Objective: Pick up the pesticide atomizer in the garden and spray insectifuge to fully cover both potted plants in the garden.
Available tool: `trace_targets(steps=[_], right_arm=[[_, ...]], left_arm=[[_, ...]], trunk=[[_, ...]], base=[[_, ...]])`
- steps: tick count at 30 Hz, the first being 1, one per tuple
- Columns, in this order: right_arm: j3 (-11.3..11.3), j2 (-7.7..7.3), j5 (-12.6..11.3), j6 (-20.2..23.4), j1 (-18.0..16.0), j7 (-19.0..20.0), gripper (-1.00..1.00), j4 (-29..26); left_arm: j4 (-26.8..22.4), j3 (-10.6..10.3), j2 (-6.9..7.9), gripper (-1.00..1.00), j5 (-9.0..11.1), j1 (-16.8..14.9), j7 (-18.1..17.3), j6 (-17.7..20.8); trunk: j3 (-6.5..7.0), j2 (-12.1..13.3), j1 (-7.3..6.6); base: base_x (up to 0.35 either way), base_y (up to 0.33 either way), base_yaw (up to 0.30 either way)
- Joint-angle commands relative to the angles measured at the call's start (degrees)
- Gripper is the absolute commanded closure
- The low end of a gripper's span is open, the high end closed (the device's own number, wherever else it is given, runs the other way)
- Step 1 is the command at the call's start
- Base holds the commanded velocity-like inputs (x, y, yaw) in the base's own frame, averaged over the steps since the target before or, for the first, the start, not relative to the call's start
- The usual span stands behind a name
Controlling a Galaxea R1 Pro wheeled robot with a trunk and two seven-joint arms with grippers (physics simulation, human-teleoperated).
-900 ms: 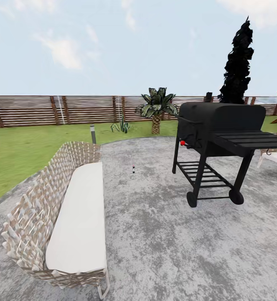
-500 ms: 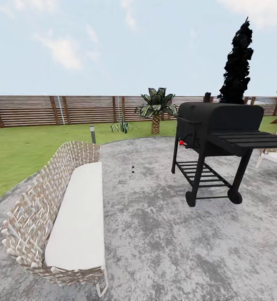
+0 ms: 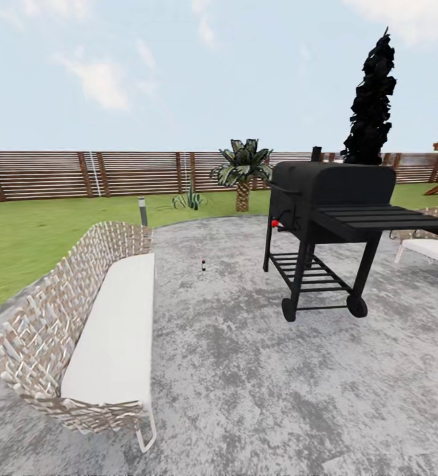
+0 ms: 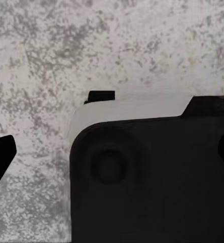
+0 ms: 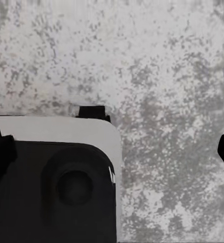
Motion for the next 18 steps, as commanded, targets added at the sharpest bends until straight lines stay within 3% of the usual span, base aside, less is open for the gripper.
trace_targets(steps=[1,8,18], right_arm=[[0.0,0.06,-0.1,-5.4,0.0,0.0,-1.00,-23.9],[0.0,-0.07,0.2,-7.0,0.0,0.1,-1.00,-23.9],[0.2,-0.07,0.4,-7.1,0.0,0.1,-1.00,-23.8]], left_arm=[[-13.2,-0.1,0.01,-1.00,0.0,-2.2,0.0,-5.8],[-14.1,-0.2,-0.48,-1.00,0.0,-6.9,0.1,-6.0],[-13.3,-0.4,-0.06,-1.00,-0.1,-6.9,0.1,-6.6]], trunk=[[-0.06,0.0,-0.01],[-0.06,0.0,-0.01],[-0.06,0.0,-0.01]], base=[[-0.021,-0.305,0.000],[-0.005,-0.309,0.000],[0.006,-0.312,0.000]])
